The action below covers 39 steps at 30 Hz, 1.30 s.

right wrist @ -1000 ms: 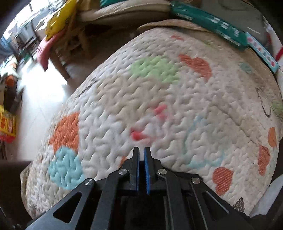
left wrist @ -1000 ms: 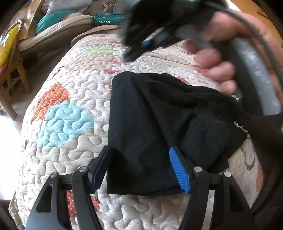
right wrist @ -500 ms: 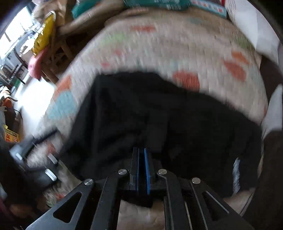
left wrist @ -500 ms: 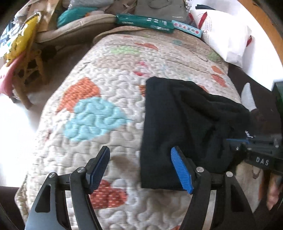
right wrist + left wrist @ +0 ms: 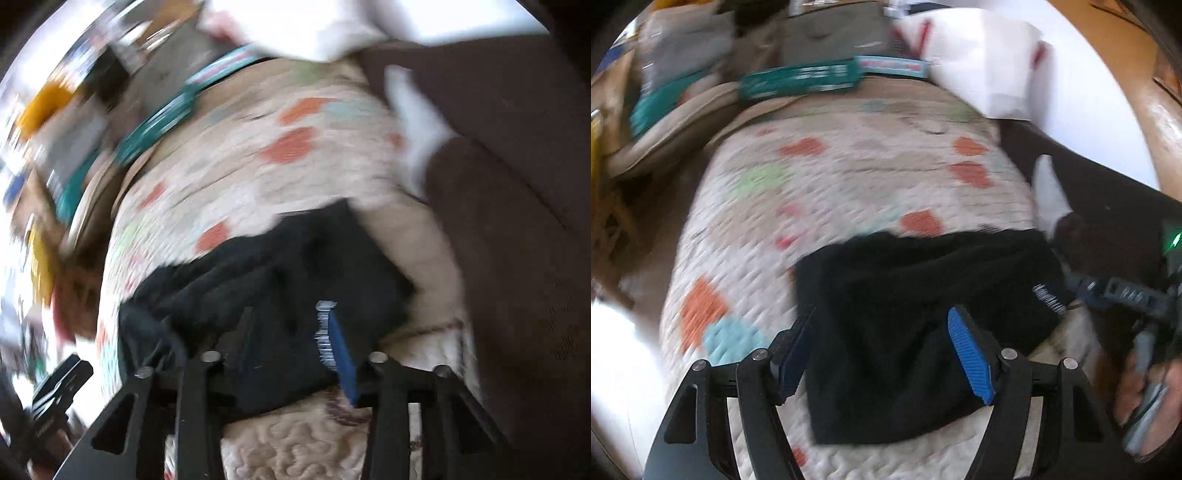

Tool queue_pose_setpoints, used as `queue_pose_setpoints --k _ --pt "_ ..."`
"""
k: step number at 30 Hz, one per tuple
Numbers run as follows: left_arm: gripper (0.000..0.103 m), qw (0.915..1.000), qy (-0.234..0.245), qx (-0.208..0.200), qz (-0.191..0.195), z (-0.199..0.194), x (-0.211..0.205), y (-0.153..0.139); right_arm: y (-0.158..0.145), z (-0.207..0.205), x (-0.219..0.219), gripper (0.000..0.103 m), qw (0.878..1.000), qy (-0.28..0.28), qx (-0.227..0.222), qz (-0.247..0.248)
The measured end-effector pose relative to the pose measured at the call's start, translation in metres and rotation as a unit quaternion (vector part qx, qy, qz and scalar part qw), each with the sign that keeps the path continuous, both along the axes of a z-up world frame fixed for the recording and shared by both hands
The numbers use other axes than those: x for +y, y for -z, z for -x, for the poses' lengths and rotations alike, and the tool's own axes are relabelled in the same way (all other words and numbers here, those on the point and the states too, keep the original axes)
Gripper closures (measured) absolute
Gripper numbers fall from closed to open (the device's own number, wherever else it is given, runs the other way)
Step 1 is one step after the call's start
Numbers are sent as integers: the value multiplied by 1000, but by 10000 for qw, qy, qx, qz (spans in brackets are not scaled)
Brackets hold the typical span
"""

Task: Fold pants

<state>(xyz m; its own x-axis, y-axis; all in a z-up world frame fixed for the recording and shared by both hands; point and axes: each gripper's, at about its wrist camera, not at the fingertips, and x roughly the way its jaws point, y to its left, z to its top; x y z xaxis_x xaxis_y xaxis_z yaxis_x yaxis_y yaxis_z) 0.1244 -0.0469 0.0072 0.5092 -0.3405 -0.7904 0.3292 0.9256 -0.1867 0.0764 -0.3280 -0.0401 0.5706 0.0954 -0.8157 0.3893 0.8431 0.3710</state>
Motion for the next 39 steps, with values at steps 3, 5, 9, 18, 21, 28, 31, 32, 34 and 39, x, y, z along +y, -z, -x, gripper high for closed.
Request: queue_pose_setpoints --k 3,5,9,18,21,28,31,32,34,39 --pt "32 9990 380 149 159 -26 -32 -5 9 5 -13 52 9987 414 72 -272" --pt "32 9972 668 246 226 -39 -56 -5 13 6 -18 52 9977 572 117 -345" --pt "32 9902 1379 213 21 -58 -110 0 20 4 -12 51 9982 516 245 -194" --pt "32 9566 2835 593 -310 -97 -223 47 45 -3 -20 48 9968 726 280 -207" --pt "32 9441 3170 875 -206 -107 -252 61 48 -7 -21 46 9962 813 219 -216" --pt "34 9263 3532 959 -894 -102 -294 90 46 -12 -17 44 9965 815 200 -34" --pt "73 9239 3598 727 -1077 -94 -292 83 42 -13 -17 60 9966 792 230 26" --pt "76 9237 3617 734 -1028 -93 -288 80 41 -12 -17 64 9967 784 205 -30" --pt "81 9259 3596 738 -889 -94 -280 73 37 -11 -17 75 9975 688 91 -154" --pt "85 9377 3360 562 -674 -89 -248 47 9 -8 5 79 9991 141 -379 -105"
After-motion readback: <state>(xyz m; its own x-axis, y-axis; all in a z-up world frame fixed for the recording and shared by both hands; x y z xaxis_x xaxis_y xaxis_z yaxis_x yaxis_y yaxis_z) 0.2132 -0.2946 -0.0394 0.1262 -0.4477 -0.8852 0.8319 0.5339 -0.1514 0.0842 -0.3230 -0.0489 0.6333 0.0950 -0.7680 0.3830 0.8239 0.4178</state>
